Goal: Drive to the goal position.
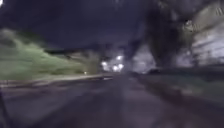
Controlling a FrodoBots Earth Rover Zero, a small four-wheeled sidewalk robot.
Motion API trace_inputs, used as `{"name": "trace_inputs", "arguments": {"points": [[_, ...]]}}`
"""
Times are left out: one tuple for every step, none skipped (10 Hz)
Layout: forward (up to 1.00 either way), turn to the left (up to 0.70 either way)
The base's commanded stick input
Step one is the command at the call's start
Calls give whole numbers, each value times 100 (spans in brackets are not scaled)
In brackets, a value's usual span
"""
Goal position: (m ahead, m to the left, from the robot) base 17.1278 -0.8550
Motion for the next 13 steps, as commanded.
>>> {"name": "trace_inputs", "arguments": {"points": [[70, 0], [70, 0], [70, 0], [70, 0], [70, 0], [70, 0], [70, 0], [70, 0], [70, 0], [70, 0], [70, 0], [15, 0], [70, 0]]}}
